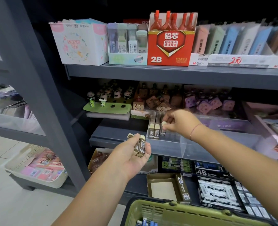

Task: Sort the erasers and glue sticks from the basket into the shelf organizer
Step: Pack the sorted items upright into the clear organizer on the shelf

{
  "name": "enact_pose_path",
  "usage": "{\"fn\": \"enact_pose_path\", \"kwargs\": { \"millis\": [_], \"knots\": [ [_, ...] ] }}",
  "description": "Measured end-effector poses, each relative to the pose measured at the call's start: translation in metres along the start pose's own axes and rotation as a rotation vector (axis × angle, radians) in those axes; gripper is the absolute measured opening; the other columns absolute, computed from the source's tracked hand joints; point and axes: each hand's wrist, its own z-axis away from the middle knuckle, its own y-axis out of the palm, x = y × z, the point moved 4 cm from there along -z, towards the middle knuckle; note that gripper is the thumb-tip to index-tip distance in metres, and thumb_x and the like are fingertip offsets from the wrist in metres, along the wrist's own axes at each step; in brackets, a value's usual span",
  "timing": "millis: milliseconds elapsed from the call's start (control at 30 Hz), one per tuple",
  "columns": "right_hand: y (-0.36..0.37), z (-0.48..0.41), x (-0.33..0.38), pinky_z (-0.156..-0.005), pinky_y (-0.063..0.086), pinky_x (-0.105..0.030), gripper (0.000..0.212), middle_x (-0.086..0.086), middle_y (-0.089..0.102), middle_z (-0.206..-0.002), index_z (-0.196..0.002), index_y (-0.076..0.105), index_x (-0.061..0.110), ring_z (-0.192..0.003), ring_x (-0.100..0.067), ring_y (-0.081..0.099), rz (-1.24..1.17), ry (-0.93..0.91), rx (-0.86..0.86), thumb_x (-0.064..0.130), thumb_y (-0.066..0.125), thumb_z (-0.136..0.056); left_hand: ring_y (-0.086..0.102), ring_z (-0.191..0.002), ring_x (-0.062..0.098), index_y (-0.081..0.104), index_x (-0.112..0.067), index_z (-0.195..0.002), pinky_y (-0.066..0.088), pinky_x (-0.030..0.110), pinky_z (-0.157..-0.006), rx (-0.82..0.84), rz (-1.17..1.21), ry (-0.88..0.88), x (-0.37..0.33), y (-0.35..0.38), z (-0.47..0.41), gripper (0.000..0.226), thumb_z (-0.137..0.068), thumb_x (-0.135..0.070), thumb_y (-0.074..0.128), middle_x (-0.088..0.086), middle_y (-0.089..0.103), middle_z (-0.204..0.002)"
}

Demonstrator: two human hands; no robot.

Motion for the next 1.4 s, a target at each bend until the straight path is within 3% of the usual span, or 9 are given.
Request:
{"fn": "enact_pose_path", "kwargs": {
  "millis": [133,267,433,567,733,900,1100,1233,1400],
  "knots": [
    [0.007,0.003,0.005,-0.069,0.044,-0.025,0.012,0.009,0.065,-0.078,-0.095,0.066,0.02,-0.078,-0.012,0.059,0.123,-0.053,-0.014,0.024,0.069,-0.084,0.06,-0.083,0.026,0.059,0.008,-0.11,0.056,0.03,-0.061,0.015,-0.014,-0.019,0.001,-0.001,0.001,0.021,-0.092,-0.005,0.061,0.022,0.059,-0.109],
    [0.009,0.004,0.003,-0.065,0.033,-0.025,0.016,0.013,0.048,-0.063,-0.087,0.054,0.027,-0.073,-0.011,0.049,0.215,-0.052,-0.035,0.033,0.068,-0.084,0.067,-0.075,0.025,0.061,0.008,-0.109,0.059,0.03,-0.06,0.06,-0.054,-0.057,0.003,0.0,0.001,0.021,-0.093,-0.005,0.059,0.022,0.068,-0.093],
    [0.009,0.003,0.004,-0.065,0.034,-0.027,0.023,0.011,0.049,-0.068,-0.082,0.052,0.023,-0.075,-0.014,0.049,0.252,-0.025,0.012,0.038,0.069,-0.082,0.071,-0.076,0.028,0.06,0.01,-0.111,0.06,0.034,-0.057,0.084,-0.093,-0.045,0.007,0.003,0.004,0.024,-0.093,-0.005,0.059,0.024,0.072,-0.09],
    [-0.003,0.014,0.013,-0.065,0.045,-0.025,0.021,0.009,0.057,-0.068,-0.079,0.065,0.018,-0.062,-0.006,0.049,-0.193,-0.034,-0.116,0.037,0.069,-0.084,0.07,-0.085,0.03,0.059,0.011,-0.113,0.061,0.037,-0.062,0.104,-0.101,0.008,0.005,0.005,0.004,0.024,-0.093,-0.002,0.057,0.026,0.071,-0.093],
    [0.006,0.036,0.038,-0.063,0.049,-0.021,0.019,-0.001,0.069,-0.073,-0.082,0.073,0.012,-0.062,-0.004,0.053,-0.609,0.005,0.197,0.031,0.068,-0.086,0.069,-0.087,0.028,0.057,0.009,-0.117,0.06,0.038,-0.069,0.124,-0.162,0.065,0.003,0.007,0.006,0.026,-0.094,-0.002,0.055,0.026,0.07,-0.099],
    [0.004,0.041,0.041,-0.048,0.039,-0.007,0.008,0.005,0.063,-0.058,-0.079,0.068,0.007,-0.048,0.005,0.053,-0.808,0.1,0.251,0.013,0.069,-0.085,0.072,-0.079,0.025,0.059,0.008,-0.115,0.06,0.038,-0.074,0.148,-0.249,0.111,0.006,0.011,0.01,0.024,-0.094,-0.003,0.056,0.024,0.072,-0.094],
    [-0.008,0.036,0.033,-0.049,0.042,-0.012,0.009,0.005,0.065,-0.057,-0.08,0.064,0.005,-0.049,-0.001,0.056,-0.861,0.145,0.258,0.007,0.073,-0.08,0.072,-0.084,0.029,0.06,0.002,-0.111,0.061,0.037,-0.071,0.155,-0.317,0.136,0.007,0.014,0.01,0.021,-0.094,-0.01,0.056,0.023,0.072,-0.094],
    [-0.04,0.021,0.005,-0.046,0.046,-0.013,0.014,-0.005,0.063,-0.062,-0.089,0.063,-0.001,-0.045,-0.004,0.058,-0.733,0.162,0.008,0.001,0.073,-0.079,0.073,-0.08,0.023,0.061,-0.001,-0.113,0.061,0.03,-0.066,0.137,-0.353,0.164,0.003,0.012,0.01,0.025,-0.096,-0.018,0.055,0.014,0.075,-0.092],
    [-0.027,0.011,-0.006,-0.062,0.046,-0.017,0.01,0.005,0.065,-0.074,-0.085,0.07,0.017,-0.07,-0.01,0.061,0.023,0.01,0.034,0.018,0.077,-0.078,0.074,-0.079,0.019,0.06,-0.005,-0.112,0.058,0.026,-0.062,0.136,-0.418,0.154,0.004,0.013,0.013,0.025,-0.098,-0.024,0.052,0.008,0.075,-0.094]
  ]
}}
